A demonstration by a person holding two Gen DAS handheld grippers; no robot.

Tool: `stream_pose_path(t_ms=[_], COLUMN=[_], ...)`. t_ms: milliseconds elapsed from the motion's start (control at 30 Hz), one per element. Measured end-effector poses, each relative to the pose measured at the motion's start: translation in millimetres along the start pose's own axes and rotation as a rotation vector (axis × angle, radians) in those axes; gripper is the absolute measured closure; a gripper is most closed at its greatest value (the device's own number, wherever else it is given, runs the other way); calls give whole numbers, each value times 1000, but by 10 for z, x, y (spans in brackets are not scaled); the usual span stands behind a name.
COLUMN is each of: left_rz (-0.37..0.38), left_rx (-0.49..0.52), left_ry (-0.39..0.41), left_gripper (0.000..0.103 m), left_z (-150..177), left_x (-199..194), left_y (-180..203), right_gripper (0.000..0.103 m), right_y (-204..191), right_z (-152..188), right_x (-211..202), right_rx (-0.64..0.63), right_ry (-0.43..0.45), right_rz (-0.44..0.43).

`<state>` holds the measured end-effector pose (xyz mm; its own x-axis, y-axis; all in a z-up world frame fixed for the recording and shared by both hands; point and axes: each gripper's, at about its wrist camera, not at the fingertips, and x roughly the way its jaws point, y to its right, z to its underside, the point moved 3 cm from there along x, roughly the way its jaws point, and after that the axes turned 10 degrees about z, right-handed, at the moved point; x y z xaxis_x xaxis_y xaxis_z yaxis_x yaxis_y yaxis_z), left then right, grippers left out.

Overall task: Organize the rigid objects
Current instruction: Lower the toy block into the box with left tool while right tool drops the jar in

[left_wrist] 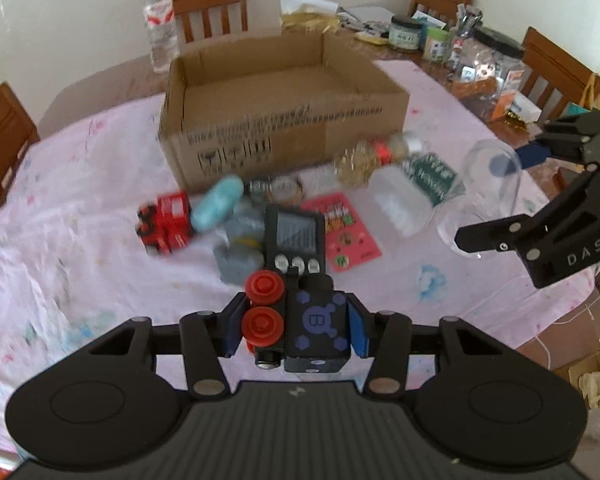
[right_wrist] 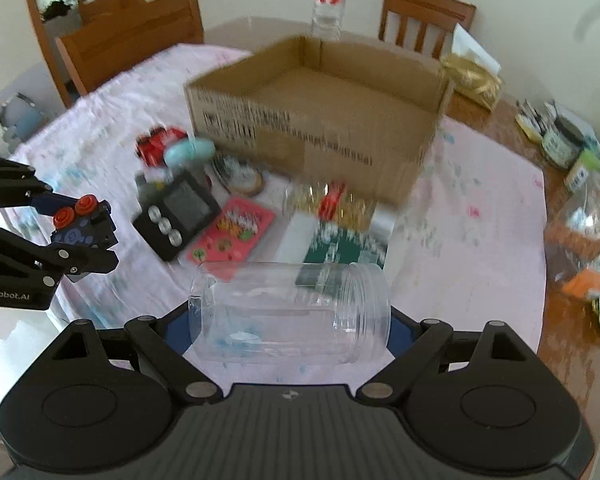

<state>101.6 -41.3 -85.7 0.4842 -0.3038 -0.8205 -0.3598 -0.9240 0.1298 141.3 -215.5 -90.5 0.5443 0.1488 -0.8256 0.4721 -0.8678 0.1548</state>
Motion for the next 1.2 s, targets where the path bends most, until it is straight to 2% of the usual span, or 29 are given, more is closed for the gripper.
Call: stream_pose_path(t_ms=[167, 300, 667, 867, 1033, 1067, 1133, 1167, 1200], left_rz=[15, 28, 43, 33, 24, 3, -22, -31, -35], left_rx=[44, 97, 184, 184, 185, 187, 205, 211, 208], left_ry=[46, 91, 97, 77, 103, 118, 141, 159, 175], left_gripper=[53, 53, 53, 53, 53, 49, 34, 22, 17], left_z=[-395, -766, -1628, -1898, -2110, -2146, -2187, -2190, -2193], left_x=[-156, -129, 424, 784, 986, 1013, 1028, 1018, 998], left_y=[-81, -228, -696, -964, -1108, -1126, -1135, -1139, -1151], right_gripper=[10, 10, 10, 10, 10, 10, 10, 10, 10], right_y=[65, 133, 262, 310, 345, 345, 360, 366, 369], right_z=[-295, -563, -1102, -1247, -1371, -1388, -1437, -1459, -1479], right_x=[-131, -113, 27, 147, 198, 202, 235, 255, 270], right_rx=[-13, 21, 84, 124, 139, 139, 138, 138, 139], right_ry=[63, 92, 119, 93, 74, 72, 66, 63, 59], right_rz=[-4, 20, 96, 123, 151, 156, 163, 167, 169])
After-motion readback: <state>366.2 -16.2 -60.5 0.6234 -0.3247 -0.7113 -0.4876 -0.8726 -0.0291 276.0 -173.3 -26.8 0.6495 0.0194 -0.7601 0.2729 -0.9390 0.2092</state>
